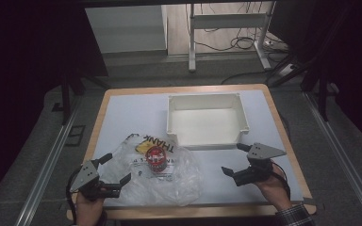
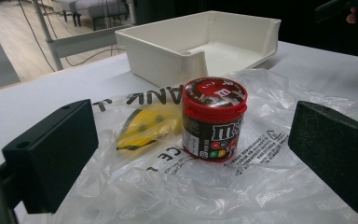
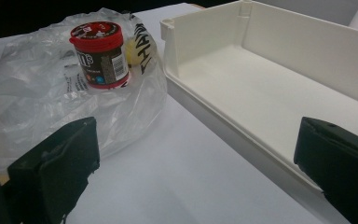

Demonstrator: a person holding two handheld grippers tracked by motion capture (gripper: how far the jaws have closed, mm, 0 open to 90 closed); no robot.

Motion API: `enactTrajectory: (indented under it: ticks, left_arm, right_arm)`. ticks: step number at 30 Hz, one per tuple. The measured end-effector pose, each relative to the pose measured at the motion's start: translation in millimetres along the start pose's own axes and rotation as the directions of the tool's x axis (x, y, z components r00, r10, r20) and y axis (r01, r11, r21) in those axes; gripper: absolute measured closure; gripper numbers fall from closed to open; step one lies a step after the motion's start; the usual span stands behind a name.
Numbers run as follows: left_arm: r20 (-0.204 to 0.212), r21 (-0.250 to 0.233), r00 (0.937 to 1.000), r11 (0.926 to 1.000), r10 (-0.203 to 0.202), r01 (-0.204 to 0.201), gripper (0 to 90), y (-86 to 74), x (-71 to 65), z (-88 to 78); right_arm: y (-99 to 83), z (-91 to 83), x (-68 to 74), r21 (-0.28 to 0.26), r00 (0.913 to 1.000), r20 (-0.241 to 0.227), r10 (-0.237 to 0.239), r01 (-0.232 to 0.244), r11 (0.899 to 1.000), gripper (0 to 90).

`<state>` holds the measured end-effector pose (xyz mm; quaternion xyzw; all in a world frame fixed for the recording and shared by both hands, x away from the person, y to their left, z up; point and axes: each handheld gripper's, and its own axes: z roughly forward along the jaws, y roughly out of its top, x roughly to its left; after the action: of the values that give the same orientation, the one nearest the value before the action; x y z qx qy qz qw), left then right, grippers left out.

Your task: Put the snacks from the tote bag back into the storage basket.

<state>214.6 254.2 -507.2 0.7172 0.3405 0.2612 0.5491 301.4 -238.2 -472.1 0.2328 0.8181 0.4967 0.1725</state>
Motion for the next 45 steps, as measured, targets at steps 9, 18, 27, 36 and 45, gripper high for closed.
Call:
enactTrajectory:
  ticks: [9, 18, 27, 36, 45]
  left_arm:
    - [-0.019, -0.005, 0.9998, 1.0, 0.006, -0.006, 0.9, -0.5, -1.1, -0.2]
    - [-0.034, -0.029, 0.9994, 0.9996, -0.005, 0.005, 0.7, -2.5, 0.1, -1.2]
    - [-0.065, -0.028, 0.9978, 0.9995, 0.013, -0.015, 0.0, -3.4, -1.2, -1.3]
    - [-0.058, -0.032, 0.9983, 0.9994, 0.009, -0.011, 0.0, -5.7, -1.1, 0.6]
    - [-0.042, -0.023, 0.9991, 0.9997, -0.006, 0.005, 0.0, -6.6, -0.2, 1.8]
  right_arm:
    - [2.0, 8.1, 2.4, 0.026, 0.9996, -0.027, 0.0, 0.001, 1.0, 0.3]
    - [4.1, 14.9, 4.6, 0.044, 0.9991, -0.043, -0.006, 0.008, 0.999, 0.3]
    - [8.6, 22.8, 7.4, 0.046, 0.9976, -0.065, -0.022, 0.025, 0.999, 0.3]
    - [14.4, 31.0, 10.2, 0.055, 0.9944, -0.104, -0.019, 0.025, 0.998, 0.3]
    - [23.9, 44.0, 16.7, 0.075, 0.9891, -0.14, -0.046, 0.057, 0.996, 0.3]
